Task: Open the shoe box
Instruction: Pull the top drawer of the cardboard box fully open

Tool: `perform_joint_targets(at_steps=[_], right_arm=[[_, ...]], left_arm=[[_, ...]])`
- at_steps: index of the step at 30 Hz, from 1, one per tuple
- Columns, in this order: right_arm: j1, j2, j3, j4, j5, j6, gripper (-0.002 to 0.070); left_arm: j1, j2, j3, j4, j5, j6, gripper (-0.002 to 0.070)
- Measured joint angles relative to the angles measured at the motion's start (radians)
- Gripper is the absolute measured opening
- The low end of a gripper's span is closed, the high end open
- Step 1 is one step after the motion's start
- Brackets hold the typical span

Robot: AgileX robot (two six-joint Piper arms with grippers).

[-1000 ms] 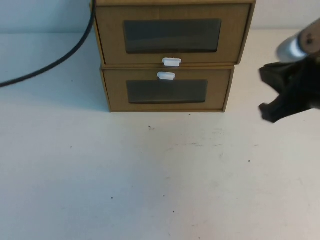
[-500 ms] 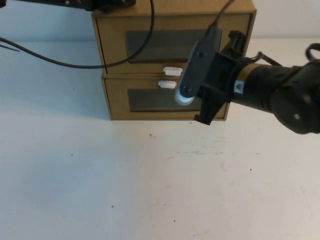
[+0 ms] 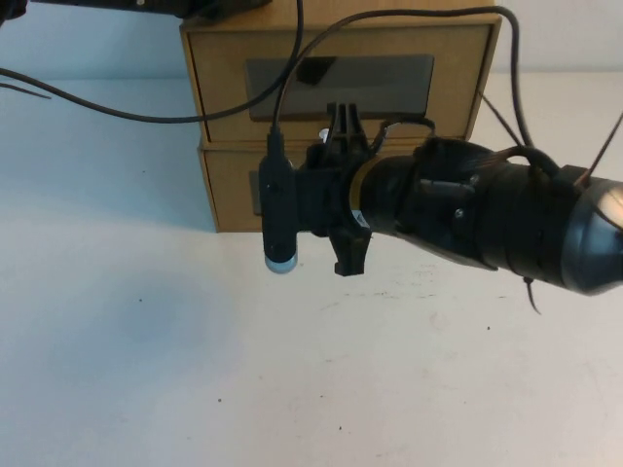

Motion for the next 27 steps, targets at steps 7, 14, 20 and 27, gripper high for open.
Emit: perform_joint_targets(at_steps=[7,14,20,27], right_arm=[[0.039,0.026,-0.102,-0.495,0.321,0.479,0.0272],[0.106,0.036,-0.112,-0.708,0.36,0.737,0.0272],[0.137,0.135,-0.112,-0.899,0.471,0.917,0.0272],[0.137,0.191,-0.091,-0.96,0.497,1.073,0.0272]], left_arm=[[0.002,0.002,0.0,-0.012,0.015,-0.024,-0.0005],[0.004,0.005,0.0,-0.037,0.03,-0.031,-0.0006],[0.004,0.005,0.0,-0.041,0.044,-0.031,-0.0006],[0.004,0.005,0.0,-0.044,0.053,-0.033,-0.0005]])
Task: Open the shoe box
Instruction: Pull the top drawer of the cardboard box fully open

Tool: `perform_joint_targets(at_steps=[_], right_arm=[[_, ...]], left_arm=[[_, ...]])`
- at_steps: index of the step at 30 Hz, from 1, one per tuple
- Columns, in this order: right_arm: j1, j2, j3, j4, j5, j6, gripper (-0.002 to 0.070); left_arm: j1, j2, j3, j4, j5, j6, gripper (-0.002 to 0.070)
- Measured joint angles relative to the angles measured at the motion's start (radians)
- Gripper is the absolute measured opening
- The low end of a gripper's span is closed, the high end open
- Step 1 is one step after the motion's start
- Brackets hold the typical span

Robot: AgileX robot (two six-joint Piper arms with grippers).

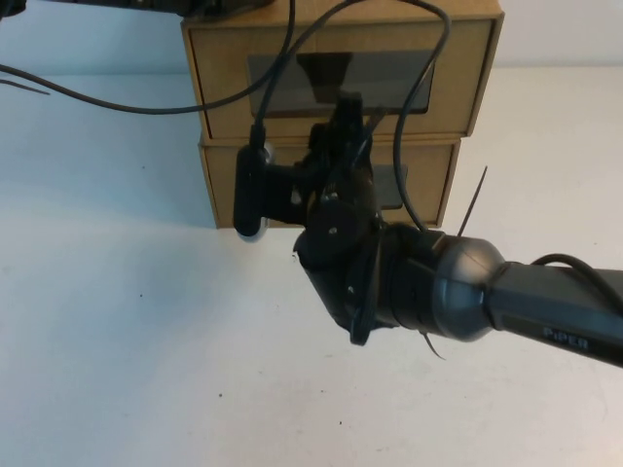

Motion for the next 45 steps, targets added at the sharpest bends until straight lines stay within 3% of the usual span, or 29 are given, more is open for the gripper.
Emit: perform_joint_targets(at_steps=[10,21,30,45], right_arm=[[0.0,-0.014,0.126,-0.007,-0.046,0.103,0.0267],[-0.006,-0.02,0.065,-0.009,-0.051,0.106,0.0264],[-0.094,-0.02,0.048,-0.011,-0.116,0.103,0.0259],[-0.099,-0.02,0.048,-0.013,-0.197,0.102,0.0255]], left_arm=[[0.0,0.002,0.0,-0.002,0.006,-0.002,-0.0006],[0.002,0.004,0.0,-0.004,0.008,-0.002,-0.0005],[0.002,0.004,0.0,-0.004,0.008,-0.002,-0.0005],[0.002,0.006,0.0,-0.008,0.01,-0.002,-0.0005]])
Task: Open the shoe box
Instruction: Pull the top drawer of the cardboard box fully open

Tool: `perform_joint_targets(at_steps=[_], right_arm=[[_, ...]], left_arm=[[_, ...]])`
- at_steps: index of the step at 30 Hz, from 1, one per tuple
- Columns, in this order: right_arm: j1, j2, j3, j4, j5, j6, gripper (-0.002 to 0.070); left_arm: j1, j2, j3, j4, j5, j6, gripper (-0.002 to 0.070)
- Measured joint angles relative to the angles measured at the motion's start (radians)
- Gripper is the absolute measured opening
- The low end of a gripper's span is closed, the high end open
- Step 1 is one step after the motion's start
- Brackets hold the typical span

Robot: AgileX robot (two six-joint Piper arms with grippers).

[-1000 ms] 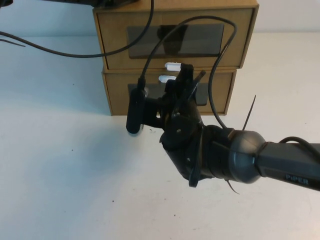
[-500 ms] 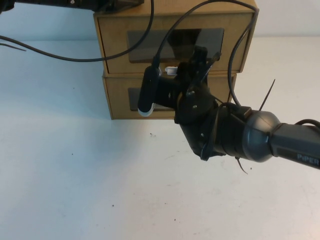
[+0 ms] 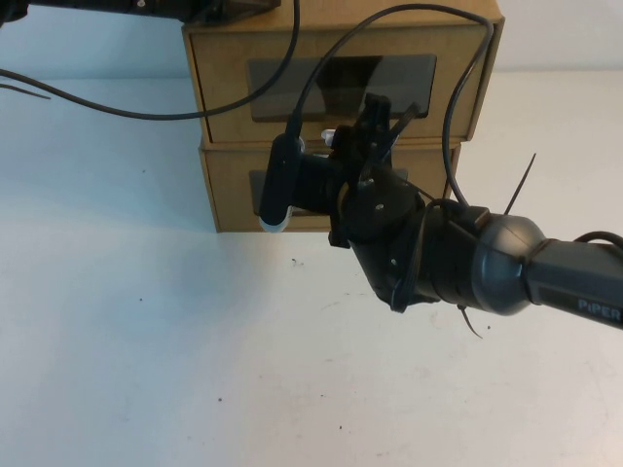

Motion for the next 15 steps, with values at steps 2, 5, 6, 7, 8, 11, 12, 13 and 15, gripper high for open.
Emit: perform_joint_targets(at_steps=[2,5,6,7,8,11,12,13,15], right_arm=[[0.0,0.0,0.0,0.0,-0.001,0.0,0.0254],[0.0,0.0,-0.016,0.0,-0.003,0.0,0.0254],[0.0,0.0,-0.025,0.0,-0.004,0.0,0.0254],[0.0,0.0,-0.035,0.0,-0.007,0.0,0.0254],[-0.002,0.0,-0.043,0.0,-0.012,0.0,0.0254],[-0.009,0.0,-0.058,-0.002,-0.023,0.0,0.0254],[-0.011,0.0,-0.06,-0.004,-0.026,0.0,0.0254],[-0.013,0.0,-0.06,-0.004,-0.026,0.0,0.0254],[-0.015,0.004,-0.06,-0.004,-0.022,0.0,0.0254]], left_arm=[[0.0,0.0,0.0,0.0,0.0,0.0,-0.0005],[0.0,0.0,0.0,0.0,0.001,0.0,-0.0005],[0.0,0.0,0.0,0.0,0.001,0.0,-0.0005],[0.0,0.0,0.0,0.0,0.001,0.0,-0.0005],[0.0,0.0,0.0,0.0,0.001,0.0,-0.0005],[0.0,0.002,0.0,-0.001,0.001,0.0,-0.0006],[0.0,0.001,0.0,-0.002,0.001,0.0,-0.0005],[0.0,0.001,0.0,-0.002,0.001,0.0,-0.0005],[0.0,0.001,0.0,-0.002,0.003,0.0,-0.0005]])
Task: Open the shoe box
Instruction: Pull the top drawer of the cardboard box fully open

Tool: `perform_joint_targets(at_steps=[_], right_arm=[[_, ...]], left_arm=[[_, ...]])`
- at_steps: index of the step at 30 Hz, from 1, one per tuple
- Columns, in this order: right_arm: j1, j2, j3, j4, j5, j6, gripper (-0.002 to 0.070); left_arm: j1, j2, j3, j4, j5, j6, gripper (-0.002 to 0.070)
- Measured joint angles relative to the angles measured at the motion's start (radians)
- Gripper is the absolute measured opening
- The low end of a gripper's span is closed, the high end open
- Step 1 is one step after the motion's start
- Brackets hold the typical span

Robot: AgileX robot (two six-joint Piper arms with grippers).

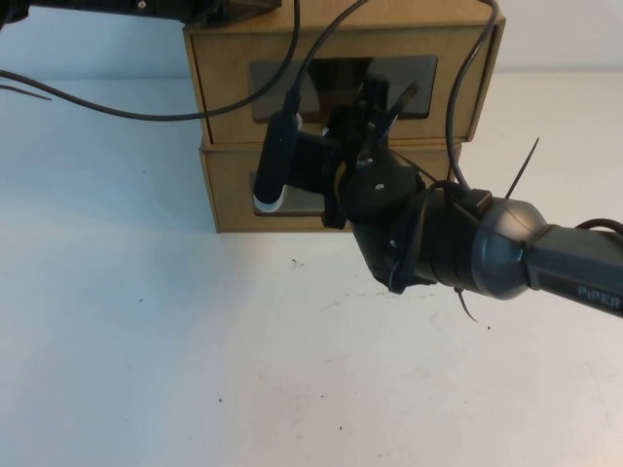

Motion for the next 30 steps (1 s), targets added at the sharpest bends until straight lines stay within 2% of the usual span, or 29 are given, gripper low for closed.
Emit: perform_joint_targets(at_steps=[8,10,15,19,30], right_arm=[[-0.002,0.012,-0.002,-0.01,0.004,0.0,0.0242],[-0.002,0.015,-0.004,-0.017,0.009,-0.003,0.0207],[-0.002,0.032,-0.008,-0.031,0.014,-0.031,0.0062],[-0.004,0.043,-0.012,-0.039,0.016,-0.033,0.0018],[0.003,0.036,-0.013,-0.008,0.018,-0.05,0.001]], left_arm=[[0.0,0.002,0.0,-0.002,0.0,0.0,-0.0005],[0.0,0.002,0.0,-0.002,0.0,0.0,-0.0005],[0.0,0.002,0.0,-0.002,0.0,0.0,-0.0005],[0.0,0.002,0.0,-0.002,-0.003,0.0,-0.0006],[0.0,0.002,0.0,-0.002,-0.006,-0.004,-0.0006]])
